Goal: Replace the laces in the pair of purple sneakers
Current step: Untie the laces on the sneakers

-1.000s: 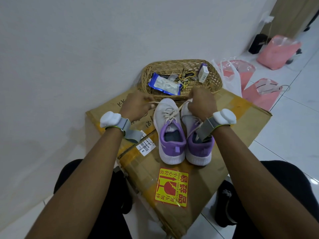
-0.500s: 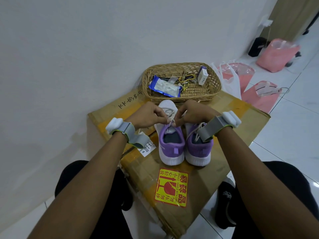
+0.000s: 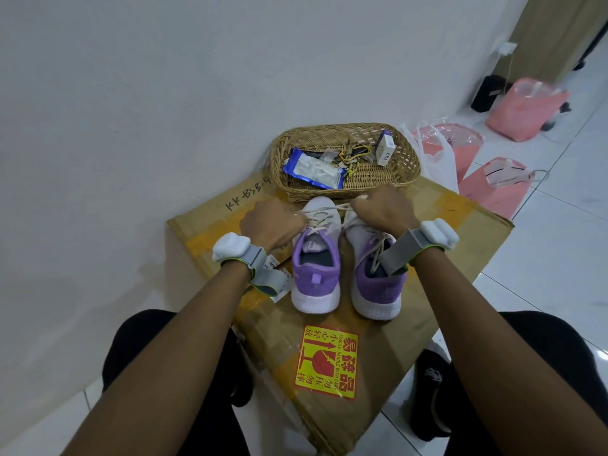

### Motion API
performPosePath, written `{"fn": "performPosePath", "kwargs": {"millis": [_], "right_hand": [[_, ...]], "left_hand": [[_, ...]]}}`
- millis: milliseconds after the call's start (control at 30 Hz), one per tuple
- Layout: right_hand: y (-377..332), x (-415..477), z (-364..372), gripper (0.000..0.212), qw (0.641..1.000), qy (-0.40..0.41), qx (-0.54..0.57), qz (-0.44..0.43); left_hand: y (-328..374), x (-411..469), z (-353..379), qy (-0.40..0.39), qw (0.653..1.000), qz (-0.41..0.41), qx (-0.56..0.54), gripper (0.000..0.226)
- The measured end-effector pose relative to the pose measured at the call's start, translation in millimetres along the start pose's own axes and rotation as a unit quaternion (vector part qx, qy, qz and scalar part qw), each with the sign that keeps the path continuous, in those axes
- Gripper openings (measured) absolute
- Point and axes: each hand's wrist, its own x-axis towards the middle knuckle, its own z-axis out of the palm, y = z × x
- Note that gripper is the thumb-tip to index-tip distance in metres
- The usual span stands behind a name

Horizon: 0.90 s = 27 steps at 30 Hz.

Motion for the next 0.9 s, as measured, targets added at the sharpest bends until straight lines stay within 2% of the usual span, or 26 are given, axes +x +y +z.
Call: {"fn": "performPosePath", "kwargs": {"millis": [67,133,200,267,333,400,500,533,600,667,700,800,900], "right_hand": [[6,1,-1,0.038,0.998,0.043,-0.032,0.039],[8,4,1,0.030,0.988,0.102,-0.073,0.085],[9,4,3,0.041,0.979,0.138,-0.088,0.122],[12,5,3,0.047,0.978,0.145,-0.086,0.120],[16,5,1,0.046,0.984,0.140,-0.077,0.079],[16,4,-2,0.043,0.993,0.111,-0.040,-0.006],[7,2,-4,0.029,0.987,0.088,0.011,-0.133],[4,2,-5,0.023,0.983,0.061,0.036,-0.167],[-3,-3,-8,0.018,0.974,-0.058,0.076,-0.205],[-11,-11,-7,0.028,0.960,-0.174,0.074,-0.205],[-15,-14,-4,0.034,0.955,-0.210,0.063,-0.198],[-21,-17,9,0.047,0.952,-0.237,0.016,-0.193],[-21,-16,9,0.039,0.955,-0.225,0.002,-0.194]], "left_hand": [[-3,1,-2,0.000,0.999,-0.040,0.029,0.030],[-11,4,-10,-0.007,0.995,-0.065,0.071,0.044],[-23,10,-19,0.005,0.992,-0.102,0.076,0.056],[-33,15,-25,0.026,0.989,-0.133,0.055,0.069],[-37,15,-28,0.038,0.990,-0.129,0.041,0.077],[-34,13,-28,0.035,0.996,-0.083,0.006,0.066],[-26,8,-30,-0.007,0.999,0.020,-0.024,0.034],[-22,7,-31,-0.051,0.996,0.043,-0.051,0.029],[-18,1,-33,-0.191,0.973,0.053,-0.122,0.032],[-16,-4,-30,-0.302,0.945,0.037,-0.122,0.044],[-15,-6,-27,-0.323,0.941,0.035,-0.098,0.049],[-12,-7,-16,-0.302,0.948,0.068,-0.069,0.049],[-7,-11,-11,-0.290,0.944,0.078,-0.137,0.048]]}}
